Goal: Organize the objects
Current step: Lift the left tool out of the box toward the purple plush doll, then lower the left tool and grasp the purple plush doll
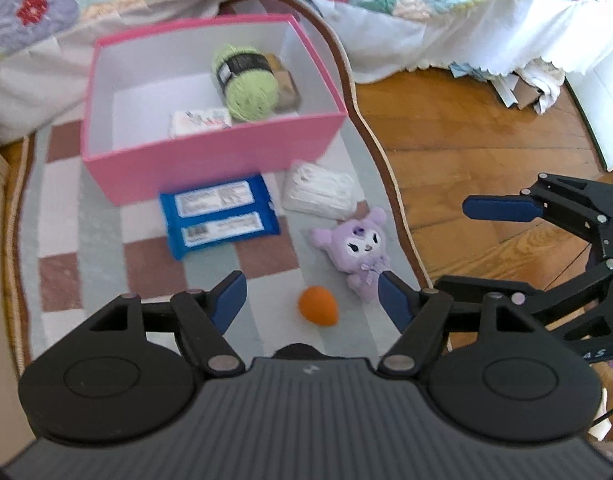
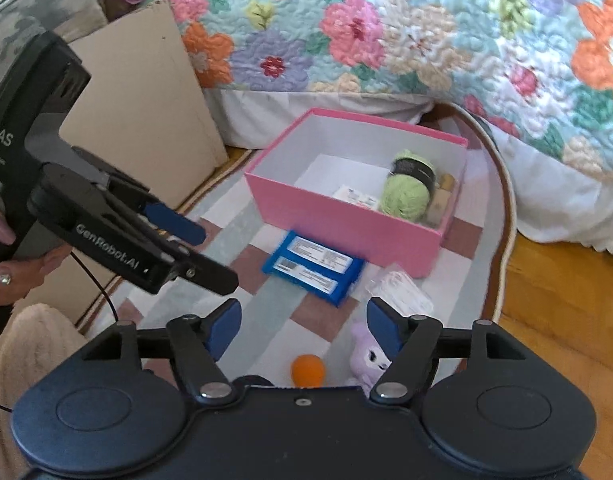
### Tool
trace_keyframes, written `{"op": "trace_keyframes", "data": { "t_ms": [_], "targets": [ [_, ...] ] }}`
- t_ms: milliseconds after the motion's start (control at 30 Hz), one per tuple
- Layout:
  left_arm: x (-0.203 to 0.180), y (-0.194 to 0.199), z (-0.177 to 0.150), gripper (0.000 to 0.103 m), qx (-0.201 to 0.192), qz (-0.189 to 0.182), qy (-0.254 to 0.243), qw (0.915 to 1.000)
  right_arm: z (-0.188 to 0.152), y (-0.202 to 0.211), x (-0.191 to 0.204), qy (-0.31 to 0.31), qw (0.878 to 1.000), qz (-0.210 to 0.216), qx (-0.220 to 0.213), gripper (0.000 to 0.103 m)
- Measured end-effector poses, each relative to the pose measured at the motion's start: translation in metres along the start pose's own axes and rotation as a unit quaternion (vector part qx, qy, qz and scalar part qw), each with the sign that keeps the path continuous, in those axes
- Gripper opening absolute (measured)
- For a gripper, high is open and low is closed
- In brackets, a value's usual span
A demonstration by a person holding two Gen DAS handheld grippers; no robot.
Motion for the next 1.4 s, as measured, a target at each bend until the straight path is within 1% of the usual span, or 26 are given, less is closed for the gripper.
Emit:
{"op": "trace_keyframes", "data": {
  "t_ms": [200, 267, 367, 500, 633, 733, 867, 1000, 1167, 1267, 1333, 1400],
  "targets": [
    [-0.011, -0.039, -0.001, 0.072, -0.006, -0.005, -0.007, 0.9999, -0.031, -0.022, -0.018, -0.011, 1.000, -0.026, -0.005, 0.074],
    [-0.014, -0.050, 0.000, 0.072, -0.008, -0.012, -0.005, 0.9999, -0.041, -0.031, -0.022, -0.004, 0.999, -0.045, -0.002, 0.074],
    [-0.019, -0.070, 0.001, 0.072, -0.001, -0.028, 0.002, 0.9996, -0.054, -0.043, -0.025, 0.009, 0.998, -0.064, 0.002, 0.074],
    [-0.027, -0.094, 0.001, 0.072, 0.003, -0.047, 0.011, 0.9988, -0.064, -0.056, -0.030, 0.015, 0.997, -0.073, -0.001, 0.074],
    [-0.034, -0.115, 0.001, 0.072, 0.004, -0.045, 0.018, 0.9988, -0.072, -0.069, -0.034, 0.018, 0.997, -0.070, -0.001, 0.074],
    [-0.035, -0.129, -0.003, 0.072, 0.002, -0.046, 0.025, 0.9986, -0.079, -0.080, -0.037, 0.026, 0.997, -0.077, -0.001, 0.074],
    [-0.035, -0.141, -0.010, 0.070, -0.012, -0.041, 0.025, 0.9988, -0.086, -0.092, -0.046, 0.020, 0.996, -0.091, 0.000, 0.074],
    [-0.031, -0.152, -0.014, 0.070, -0.022, -0.053, 0.039, 0.9976, -0.093, -0.103, -0.054, 0.006, 0.996, -0.094, 0.003, 0.074],
    [-0.024, -0.164, -0.021, 0.066, -0.023, -0.061, 0.050, 0.9966, -0.103, -0.115, -0.060, -0.008, 0.996, -0.087, 0.012, 0.074],
    [-0.023, -0.171, -0.026, 0.061, -0.021, -0.076, 0.057, 0.9952, -0.110, -0.121, -0.064, -0.014, 0.996, -0.090, 0.022, 0.074],
    [-0.024, -0.175, -0.029, 0.052, -0.025, -0.082, 0.057, 0.9947, -0.114, -0.125, -0.068, -0.024, 0.996, -0.088, 0.026, 0.074],
    [-0.025, -0.178, -0.030, 0.051, -0.028, -0.085, 0.057, 0.9944, -0.117, -0.126, -0.072, -0.041, 0.996, -0.078, 0.026, 0.074]
  ]
}}
Point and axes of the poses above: each gripper's, at about its wrist camera, not at the fingertips, and y roughly against the way its jaws point, x to its left, z to its top, the point moved 3 cm from there along -y, roughly the way its jaws point, and after that the axes turned 4 degrees about z, right-handed, at the moved point
